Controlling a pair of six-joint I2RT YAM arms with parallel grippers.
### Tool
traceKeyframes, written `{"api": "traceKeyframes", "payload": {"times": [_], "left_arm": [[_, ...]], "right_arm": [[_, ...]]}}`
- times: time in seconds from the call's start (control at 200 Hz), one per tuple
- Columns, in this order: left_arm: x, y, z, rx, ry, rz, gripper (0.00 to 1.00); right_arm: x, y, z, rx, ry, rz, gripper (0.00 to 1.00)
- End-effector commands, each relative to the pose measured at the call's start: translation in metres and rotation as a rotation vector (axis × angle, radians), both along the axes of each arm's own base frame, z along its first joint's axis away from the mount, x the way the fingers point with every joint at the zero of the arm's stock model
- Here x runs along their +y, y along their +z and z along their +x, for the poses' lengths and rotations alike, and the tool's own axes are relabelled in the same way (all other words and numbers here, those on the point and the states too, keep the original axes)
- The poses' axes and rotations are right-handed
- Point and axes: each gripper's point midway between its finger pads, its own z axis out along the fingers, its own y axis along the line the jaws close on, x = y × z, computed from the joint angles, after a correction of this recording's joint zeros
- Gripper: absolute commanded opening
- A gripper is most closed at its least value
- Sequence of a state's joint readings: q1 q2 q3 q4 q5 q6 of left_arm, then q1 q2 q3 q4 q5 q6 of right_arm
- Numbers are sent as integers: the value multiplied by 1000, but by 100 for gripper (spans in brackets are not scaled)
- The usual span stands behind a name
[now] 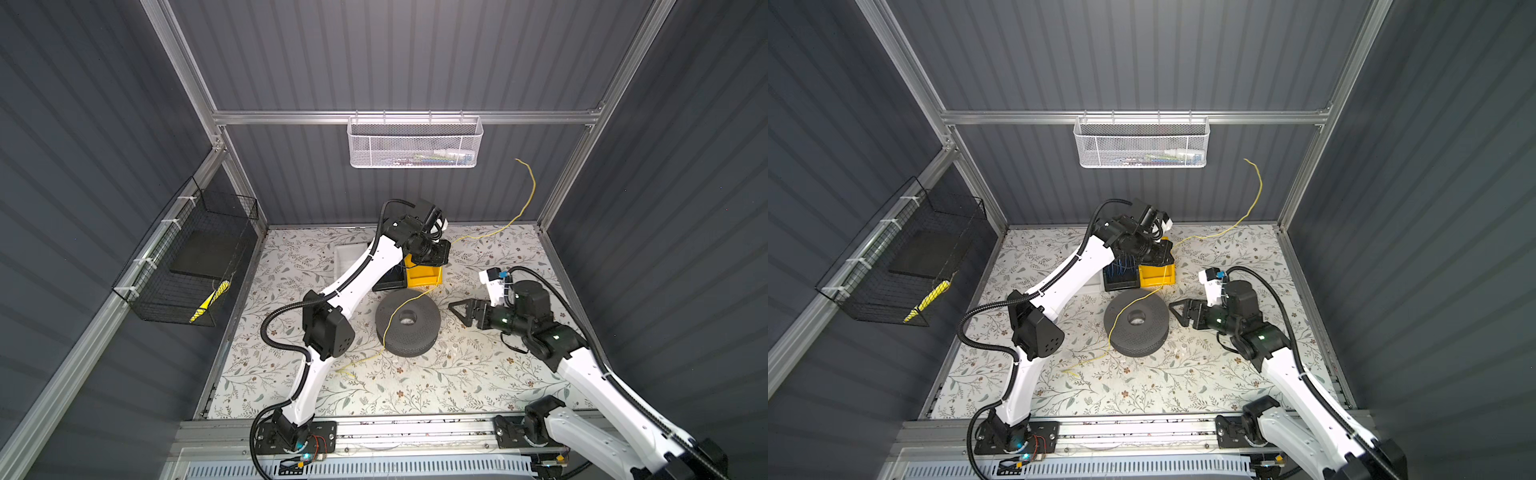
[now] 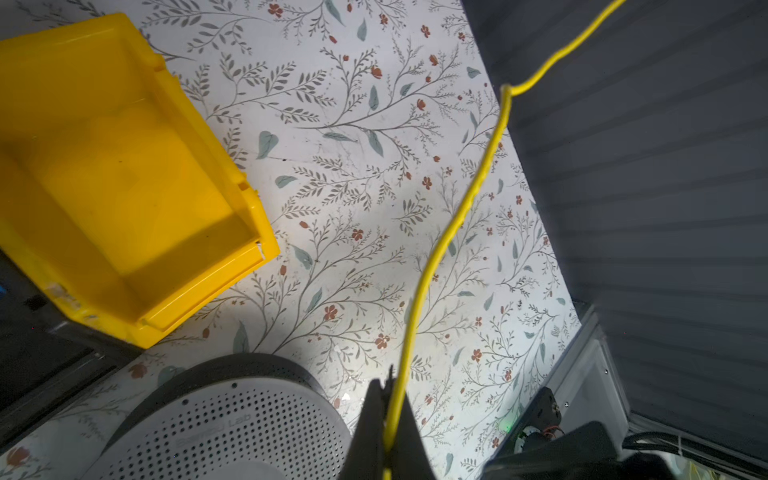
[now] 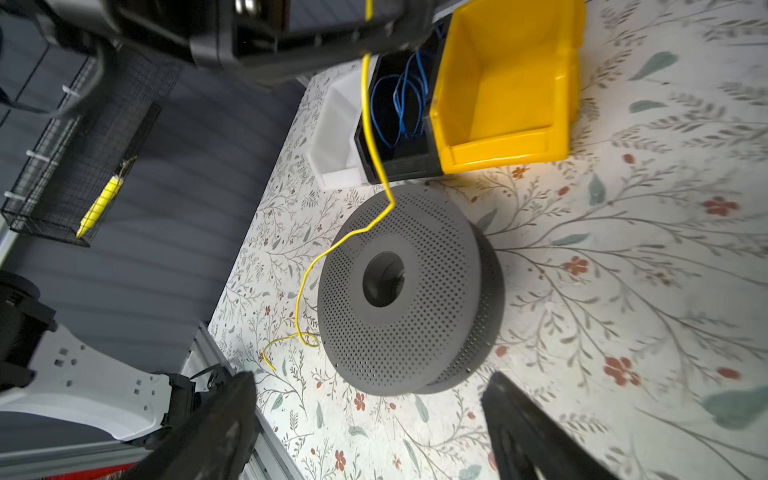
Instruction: Wrap the cables
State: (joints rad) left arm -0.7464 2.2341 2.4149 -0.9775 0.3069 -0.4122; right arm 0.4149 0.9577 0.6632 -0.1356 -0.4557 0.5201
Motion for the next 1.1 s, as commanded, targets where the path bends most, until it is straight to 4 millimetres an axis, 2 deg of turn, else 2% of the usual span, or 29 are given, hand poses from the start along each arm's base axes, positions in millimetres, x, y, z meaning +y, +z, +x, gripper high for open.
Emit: {"api": "traceKeyframes", "payload": {"times": [0.0,0.06,0.085,0.185,0.31,0.49,0.695,0.78,1.095], "left_arm": [[-15,3,-3,22,-49,-56,0],[-15,4,-4,27,-45,-58,0],[-15,4,-5,29,-46,-58,0],[-14,4,-7,42,-41,-59,0],[-14,0,-11,62,-48,-62,0],[-18,-7,-16,91,-75,-66,1],[-27,-10,-24,112,-117,-92,1],[-29,-10,-25,115,-127,-99,1],[-31,-14,-27,113,-150,-94,2]], "right_arm": [[18,12,27,-122,-27,22,88],[25,10,38,-127,-34,22,88],[29,1,44,-103,-33,7,87],[32,-7,63,-108,-73,-19,86],[37,-10,73,-117,-92,-28,84],[38,-15,79,-130,-116,-36,76],[40,-16,81,-134,-123,-29,55],[39,-19,81,-127,-130,-36,52],[34,-21,81,-115,-158,-35,15]]}}
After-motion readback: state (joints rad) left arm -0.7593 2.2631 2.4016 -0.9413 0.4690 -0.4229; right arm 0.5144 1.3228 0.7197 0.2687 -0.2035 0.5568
